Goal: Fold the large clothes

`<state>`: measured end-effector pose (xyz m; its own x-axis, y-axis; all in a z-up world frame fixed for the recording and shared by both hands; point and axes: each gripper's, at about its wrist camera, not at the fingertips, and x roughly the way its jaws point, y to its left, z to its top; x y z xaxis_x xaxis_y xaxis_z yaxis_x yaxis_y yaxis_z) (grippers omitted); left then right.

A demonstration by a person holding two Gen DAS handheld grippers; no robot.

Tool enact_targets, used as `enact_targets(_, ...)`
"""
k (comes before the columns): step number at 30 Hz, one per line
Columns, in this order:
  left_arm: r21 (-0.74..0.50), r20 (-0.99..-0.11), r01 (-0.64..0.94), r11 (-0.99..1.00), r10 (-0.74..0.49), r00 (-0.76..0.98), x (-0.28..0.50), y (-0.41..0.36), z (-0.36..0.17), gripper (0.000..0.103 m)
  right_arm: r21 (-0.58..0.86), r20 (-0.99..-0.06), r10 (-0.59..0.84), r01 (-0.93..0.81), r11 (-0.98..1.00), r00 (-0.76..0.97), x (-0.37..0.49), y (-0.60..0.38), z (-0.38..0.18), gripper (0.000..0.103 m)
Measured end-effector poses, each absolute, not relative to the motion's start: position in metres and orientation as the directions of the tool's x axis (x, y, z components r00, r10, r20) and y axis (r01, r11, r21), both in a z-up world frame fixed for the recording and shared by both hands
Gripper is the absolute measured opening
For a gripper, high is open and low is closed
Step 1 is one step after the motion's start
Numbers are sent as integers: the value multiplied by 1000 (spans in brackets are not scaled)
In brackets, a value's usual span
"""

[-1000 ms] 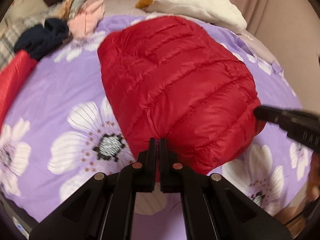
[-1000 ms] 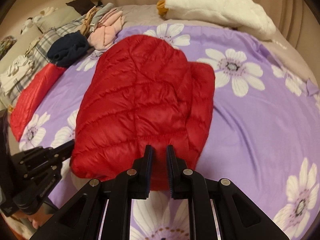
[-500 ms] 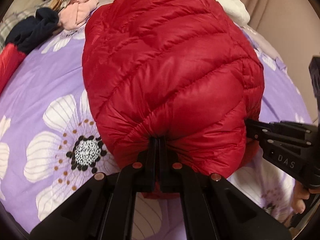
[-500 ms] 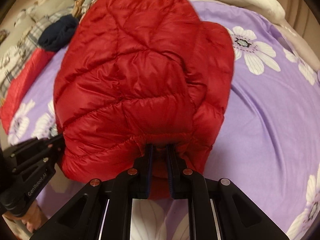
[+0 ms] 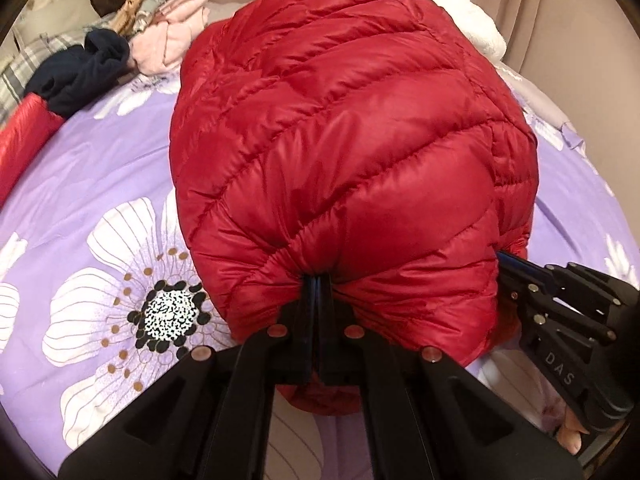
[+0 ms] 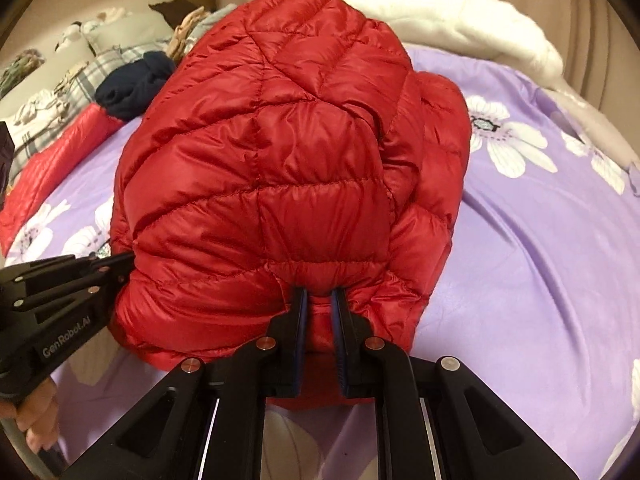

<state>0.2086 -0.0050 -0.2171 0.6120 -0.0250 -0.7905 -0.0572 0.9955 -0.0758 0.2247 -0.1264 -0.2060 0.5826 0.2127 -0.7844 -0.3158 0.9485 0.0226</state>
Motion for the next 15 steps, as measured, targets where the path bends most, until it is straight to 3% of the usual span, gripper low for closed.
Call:
enact_targets(5, -13, -772, -89, 996, 46, 634, 202, -21, -217, 0, 25, -768, 220, -316, 949, 601, 223, -129, -207, 13)
enact_targets(15, 3, -769, -85, 996, 57, 636, 203, -21, -218, 0, 9, -760, 213, -318, 948, 614, 221, -130, -209, 13)
